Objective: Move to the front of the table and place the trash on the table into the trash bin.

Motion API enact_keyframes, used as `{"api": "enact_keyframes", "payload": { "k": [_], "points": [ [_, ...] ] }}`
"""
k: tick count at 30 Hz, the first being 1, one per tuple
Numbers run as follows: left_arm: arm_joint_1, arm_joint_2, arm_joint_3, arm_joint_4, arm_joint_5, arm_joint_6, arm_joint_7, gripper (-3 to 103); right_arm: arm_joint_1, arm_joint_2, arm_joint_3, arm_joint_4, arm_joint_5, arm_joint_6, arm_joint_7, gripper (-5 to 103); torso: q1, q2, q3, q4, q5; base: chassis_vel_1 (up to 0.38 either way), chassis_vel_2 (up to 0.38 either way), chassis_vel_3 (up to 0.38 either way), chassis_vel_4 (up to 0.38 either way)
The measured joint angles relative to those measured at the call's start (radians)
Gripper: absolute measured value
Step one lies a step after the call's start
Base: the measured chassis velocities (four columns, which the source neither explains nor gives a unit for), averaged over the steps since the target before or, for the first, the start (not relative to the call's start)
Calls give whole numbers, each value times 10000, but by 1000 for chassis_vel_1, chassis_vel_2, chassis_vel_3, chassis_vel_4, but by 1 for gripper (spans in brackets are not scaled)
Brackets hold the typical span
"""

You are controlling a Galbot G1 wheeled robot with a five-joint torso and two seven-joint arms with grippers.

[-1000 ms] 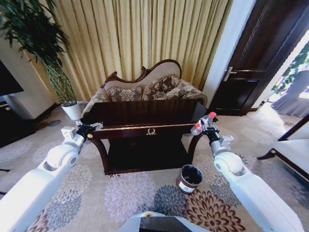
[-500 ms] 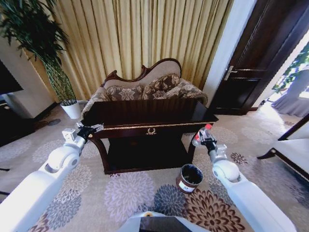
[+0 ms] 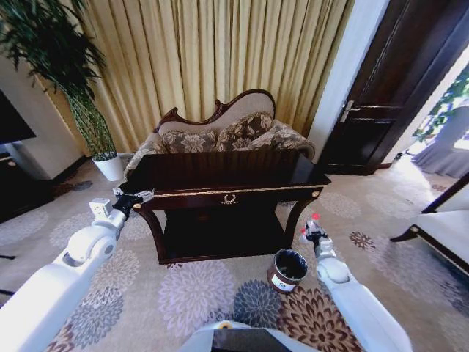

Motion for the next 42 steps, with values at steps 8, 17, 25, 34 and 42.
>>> {"api": "enact_keyframes", "payload": {
  "k": [8,17,25,34,42],
  "points": [
    [187,38,-292,-28,6,-47,31,100,110,824,195,-1094,-466,181,-95,30,0,0,0,-4,1,0,0,0,0],
    [266,19,-325,-232,24,-49,34,100,272,1090,309,-1319,-681,316,101,35,0,0,0,-2,0,0,0,0,0],
    [373,10,-466,-510,28,-38,34,100,270,1041,302,-1116,-658,433,278,61,0,1,0,-2,2,0,0,0,0],
    [415,2,-558,-672,23,-15,0,100,197,958,307,-819,-574,484,367,97,0,0,0,-3,2,0,0,0,0],
    [559,-136,-684,-786,23,-5,-50,100,-158,500,275,1246,693,367,694,100,0,0,0,0,3,0,0,0,0]
  ]
}}
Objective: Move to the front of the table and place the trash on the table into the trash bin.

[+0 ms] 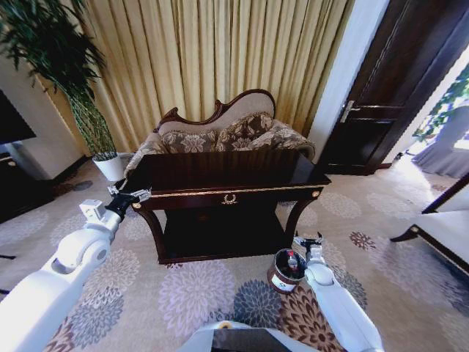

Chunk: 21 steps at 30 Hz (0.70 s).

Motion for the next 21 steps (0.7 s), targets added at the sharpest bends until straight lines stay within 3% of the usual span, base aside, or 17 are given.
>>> {"api": "enact_keyframes", "payload": {
  "k": [6,12,21],
  "points": [
    [14,-124,49,-200,19,10,-51,100,-288,-594,-172,2350,1059,-523,175,100,0,0,0,0,-1,0,0,0,0],
    [47,-231,88,-422,12,39,-249,100,-519,-1181,-516,4862,1774,-911,871,100,0,0,0,-1,-2,0,0,0,0],
    [355,-266,-436,-622,-150,12,-199,100,-1061,-1657,-529,6517,2223,-1366,753,100,-1,1,-1,-1,0,0,0,0,0]
  ]
}}
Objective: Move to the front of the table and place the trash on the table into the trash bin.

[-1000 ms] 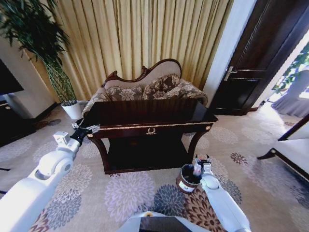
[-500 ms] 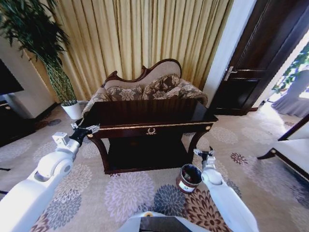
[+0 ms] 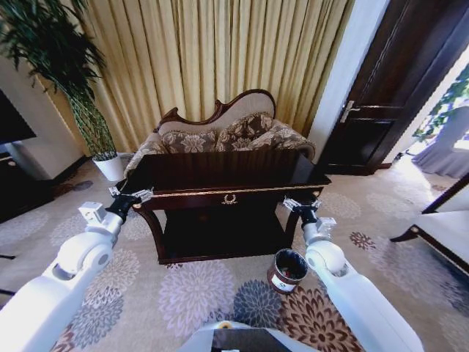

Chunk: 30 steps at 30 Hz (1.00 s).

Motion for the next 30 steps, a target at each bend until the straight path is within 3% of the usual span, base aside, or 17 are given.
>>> {"api": "enact_keyframes", "payload": {
  "k": [5,17,30],
  "points": [
    [108,-7,-152,-17,-24,-50,235,100,-588,-139,387,652,-23,-623,-1028,100,0,0,0,-3,-1,0,0,0,0],
    [91,154,-244,141,-79,-98,420,100,-812,-130,543,623,-165,-784,-1155,100,4,-2,2,-1,0,47,-43,-46,45],
    [83,173,-168,173,-73,-172,483,100,-815,-88,502,422,-240,-608,-1104,100,-3,0,0,1,0,225,-215,-218,227]
  ]
}}
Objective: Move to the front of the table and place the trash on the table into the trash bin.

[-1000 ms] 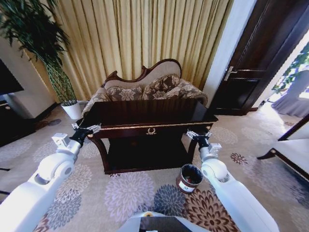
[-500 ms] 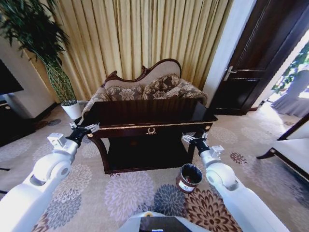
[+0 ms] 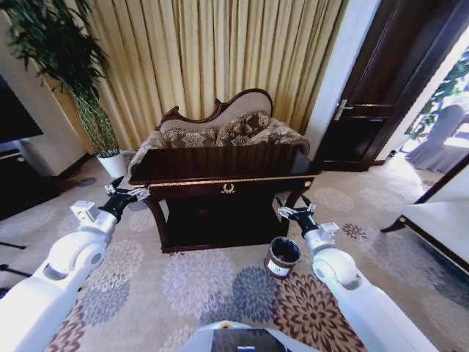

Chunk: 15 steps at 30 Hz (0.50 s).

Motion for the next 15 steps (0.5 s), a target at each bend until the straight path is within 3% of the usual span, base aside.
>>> {"api": "enact_keyframes", "payload": {
  "k": [15],
  "points": [
    [27,-57,46,-40,44,-11,-1,100,68,65,-12,-121,-5,100,-45,100,4,-1,1,-2,-1,230,-212,-232,210]
  ]
}}
